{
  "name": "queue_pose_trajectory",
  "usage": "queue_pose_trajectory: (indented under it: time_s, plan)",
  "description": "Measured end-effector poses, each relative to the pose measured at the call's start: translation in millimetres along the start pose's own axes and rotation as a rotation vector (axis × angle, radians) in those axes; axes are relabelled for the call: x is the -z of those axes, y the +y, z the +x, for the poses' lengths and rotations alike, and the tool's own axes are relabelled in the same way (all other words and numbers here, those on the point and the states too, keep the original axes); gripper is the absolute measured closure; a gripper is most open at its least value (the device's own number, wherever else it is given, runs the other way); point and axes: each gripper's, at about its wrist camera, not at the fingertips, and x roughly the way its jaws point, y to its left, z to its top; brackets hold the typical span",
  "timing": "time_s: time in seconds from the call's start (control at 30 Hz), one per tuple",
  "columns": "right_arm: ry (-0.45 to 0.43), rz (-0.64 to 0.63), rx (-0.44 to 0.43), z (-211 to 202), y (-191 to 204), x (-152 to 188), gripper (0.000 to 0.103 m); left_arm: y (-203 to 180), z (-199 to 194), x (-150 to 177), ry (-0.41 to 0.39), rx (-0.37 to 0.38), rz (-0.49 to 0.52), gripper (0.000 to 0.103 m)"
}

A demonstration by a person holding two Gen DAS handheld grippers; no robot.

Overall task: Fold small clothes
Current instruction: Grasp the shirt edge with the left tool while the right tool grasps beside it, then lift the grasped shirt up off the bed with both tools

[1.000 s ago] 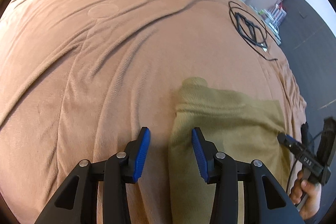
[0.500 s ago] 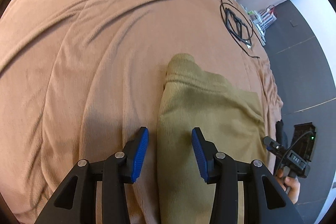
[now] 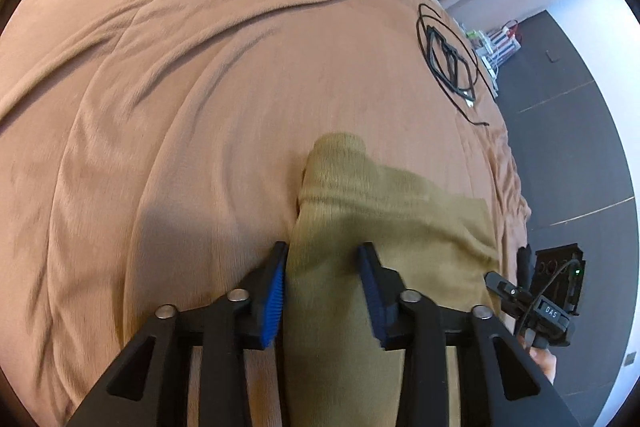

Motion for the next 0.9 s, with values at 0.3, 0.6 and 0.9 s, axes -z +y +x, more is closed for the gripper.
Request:
queue_pose_trajectory:
  time_s: [0.3, 0.6, 0.9]
  plan:
    - [-0.004, -0.074, 0.129, 6, 31, 5, 0.087, -10, -4, -5, -0.035, -0.017, 0.018, 0.096]
    - [-0.102, -0.147, 0.131, -31, 81, 18, 0.089, -41, -55, -4, -0.090, 0.023, 0.061, 0.098]
    - [-0.181, -0.183, 0.121, -90, 109, 54, 0.089, -77, -114, 13, -0.143, 0.066, 0.094, 0.098]
